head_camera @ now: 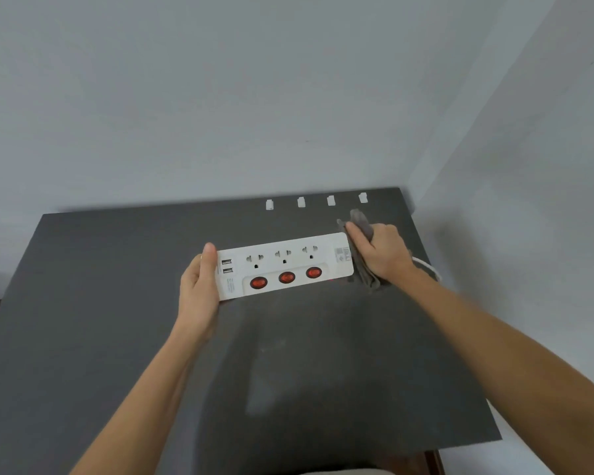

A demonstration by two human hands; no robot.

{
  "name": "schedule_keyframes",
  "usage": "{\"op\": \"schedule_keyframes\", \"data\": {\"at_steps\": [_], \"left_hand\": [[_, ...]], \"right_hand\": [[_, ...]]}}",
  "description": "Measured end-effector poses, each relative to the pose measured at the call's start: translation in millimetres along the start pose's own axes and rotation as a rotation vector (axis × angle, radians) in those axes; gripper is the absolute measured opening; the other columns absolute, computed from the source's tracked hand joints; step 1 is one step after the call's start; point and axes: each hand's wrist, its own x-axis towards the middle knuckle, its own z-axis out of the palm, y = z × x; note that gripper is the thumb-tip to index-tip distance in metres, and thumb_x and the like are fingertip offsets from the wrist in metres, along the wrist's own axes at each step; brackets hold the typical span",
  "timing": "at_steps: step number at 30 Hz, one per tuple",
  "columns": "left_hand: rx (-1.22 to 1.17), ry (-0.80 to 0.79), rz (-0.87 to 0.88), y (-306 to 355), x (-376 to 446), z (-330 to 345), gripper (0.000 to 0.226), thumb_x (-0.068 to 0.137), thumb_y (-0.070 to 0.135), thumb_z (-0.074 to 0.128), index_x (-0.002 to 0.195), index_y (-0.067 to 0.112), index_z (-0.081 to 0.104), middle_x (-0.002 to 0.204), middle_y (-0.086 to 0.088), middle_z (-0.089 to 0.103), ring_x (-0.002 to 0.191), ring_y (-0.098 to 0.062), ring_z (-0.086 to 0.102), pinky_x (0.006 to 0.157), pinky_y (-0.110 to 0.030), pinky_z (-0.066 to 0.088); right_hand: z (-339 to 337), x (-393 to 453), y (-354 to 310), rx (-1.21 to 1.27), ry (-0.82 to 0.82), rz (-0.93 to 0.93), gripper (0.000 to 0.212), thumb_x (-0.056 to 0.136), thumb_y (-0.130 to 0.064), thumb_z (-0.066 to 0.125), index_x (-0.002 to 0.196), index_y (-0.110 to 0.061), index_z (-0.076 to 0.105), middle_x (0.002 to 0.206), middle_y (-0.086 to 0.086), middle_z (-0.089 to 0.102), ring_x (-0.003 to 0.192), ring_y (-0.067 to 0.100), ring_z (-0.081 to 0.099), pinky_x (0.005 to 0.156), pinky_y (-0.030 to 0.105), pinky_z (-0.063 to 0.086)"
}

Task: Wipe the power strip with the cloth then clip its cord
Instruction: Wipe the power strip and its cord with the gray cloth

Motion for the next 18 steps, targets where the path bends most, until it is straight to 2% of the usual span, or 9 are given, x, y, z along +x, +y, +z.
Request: {"op": "schedule_keyframes", "data": {"at_steps": [3,5,8,10,13,16,18], "left_hand": [[0.027,-0.032,-0.017,-5.3,13.5,-6.2,0.054,0.098,0.049,0.039,0.105,0.000,0.062,0.098,-0.013,0.074,0.084,-0.023,0.070,0.070,-0.039,0.056],[0.045,-0.051,-0.038,-10.6,23.3,-6.3,0.051,0.099,0.047,0.038,0.102,0.003,0.064,0.093,-0.008,0.074,0.078,-0.018,0.071,0.061,-0.031,0.055],[0.048,-0.060,-0.086,-19.0,42.6,-5.5,0.049,0.098,0.048,0.039,0.097,0.008,0.068,0.091,-0.009,0.075,0.079,-0.021,0.070,0.066,-0.035,0.056],[0.036,-0.031,-0.128,-27.8,59.5,-7.9,0.045,0.098,0.047,0.041,0.096,0.010,0.067,0.089,-0.007,0.075,0.078,-0.021,0.070,0.061,-0.033,0.056],[0.029,0.007,-0.200,-41.2,93.0,-16.3,0.038,0.097,0.047,0.044,0.113,0.014,0.055,0.099,-0.008,0.069,0.081,-0.021,0.069,0.055,-0.034,0.057],[0.077,-0.053,-0.232,-49.4,131.3,-25.3,0.039,0.096,0.052,0.041,0.118,0.021,0.050,0.108,-0.007,0.064,0.087,-0.020,0.066,0.059,-0.037,0.057],[0.096,-0.113,-0.267,-53.6,155.0,-30.0,0.035,0.095,0.052,0.042,0.113,0.024,0.051,0.111,-0.007,0.063,0.090,-0.020,0.065,0.067,-0.039,0.056]], "right_hand": [[-8.8,6.6,36.7,-0.135,-0.038,0.057,0.067,0.090,-0.062,0.032,0.050,-0.013,0.054,0.049,0.002,0.059,0.056,0.028,0.061,0.057,0.039,0.050],[-11.5,12.4,61.8,-0.151,-0.037,0.102,0.071,0.089,-0.066,0.029,0.050,-0.013,0.056,0.049,0.004,0.063,0.055,0.029,0.063,0.058,0.043,0.053],[-17.6,17.9,96.1,-0.179,0.051,0.197,0.065,0.089,-0.062,0.036,0.050,-0.012,0.051,0.054,0.016,0.063,0.055,0.035,0.062,0.056,0.043,0.052],[-21.7,21.5,117.3,-0.175,0.078,0.277,0.071,0.084,-0.068,0.032,0.050,-0.009,0.052,0.052,0.016,0.061,0.052,0.034,0.061,0.054,0.043,0.053],[-20.9,35.0,137.4,-0.127,0.119,0.401,0.076,0.081,-0.074,0.030,0.050,-0.009,0.055,0.052,0.016,0.060,0.051,0.034,0.060,0.054,0.043,0.053],[-10.5,52.5,132.5,-0.091,0.043,0.425,0.061,0.082,-0.070,0.044,0.059,-0.014,0.056,0.063,0.013,0.064,0.067,0.036,0.065,0.063,0.038,0.051],[2.9,64.5,128.6,-0.070,-0.053,0.364,0.042,0.081,-0.061,0.057,0.077,-0.019,0.064,0.076,0.009,0.069,0.081,0.032,0.066,0.073,0.035,0.049]]}}
